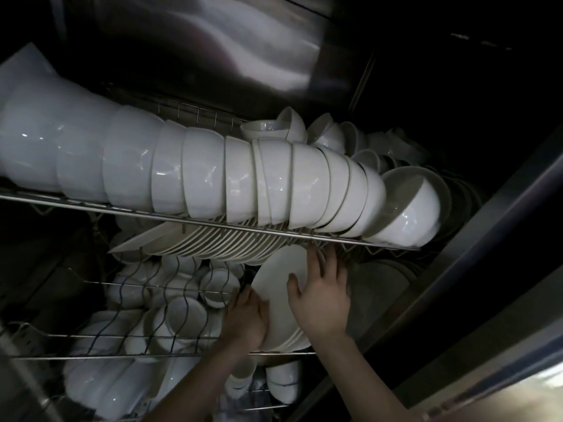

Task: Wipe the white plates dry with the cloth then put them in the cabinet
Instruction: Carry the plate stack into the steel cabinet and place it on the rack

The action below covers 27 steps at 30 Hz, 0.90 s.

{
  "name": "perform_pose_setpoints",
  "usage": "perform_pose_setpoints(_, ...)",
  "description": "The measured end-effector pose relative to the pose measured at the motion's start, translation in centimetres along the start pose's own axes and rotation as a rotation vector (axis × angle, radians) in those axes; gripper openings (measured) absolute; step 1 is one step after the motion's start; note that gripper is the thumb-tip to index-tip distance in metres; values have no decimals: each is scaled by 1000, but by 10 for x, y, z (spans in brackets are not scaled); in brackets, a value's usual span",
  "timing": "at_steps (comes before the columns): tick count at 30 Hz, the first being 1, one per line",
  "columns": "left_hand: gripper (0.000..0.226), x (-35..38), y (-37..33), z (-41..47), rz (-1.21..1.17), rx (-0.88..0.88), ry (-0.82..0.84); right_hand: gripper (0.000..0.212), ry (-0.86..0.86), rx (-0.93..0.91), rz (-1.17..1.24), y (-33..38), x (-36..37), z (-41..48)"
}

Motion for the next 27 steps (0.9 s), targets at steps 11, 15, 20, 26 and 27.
perform_pose_setpoints(11,61,-12,0,-19,-181,71,101,61,-70,-79,33,-3,-1,-2)
perform_pose_setpoints(15,60,-21,-3,-28,-156,144,87,60,-50,-129,62,-7,-4,-7)
perform_pose_setpoints(20,58,-37,-2,-48,-162,174,-28,63,46,-207,101,-22,-10,-25)
perform_pose_setpoints(26,51,-40,-13,-81,-190,175,11,66,163,-251,143,-36,-24,-38)
perform_pose_setpoints(27,51,-40,-16,-87,-209,158,25,66,174,-261,149,-36,-26,-38)
Point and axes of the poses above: each hand's wrist, its own z-axis towards the middle knuckle, its own x-axis out of the palm, y = z × x, the point moved 4 cm from there along z, towards the middle knuckle, and after that the axes turned 9 degrees about z, right-handed, at the moved point
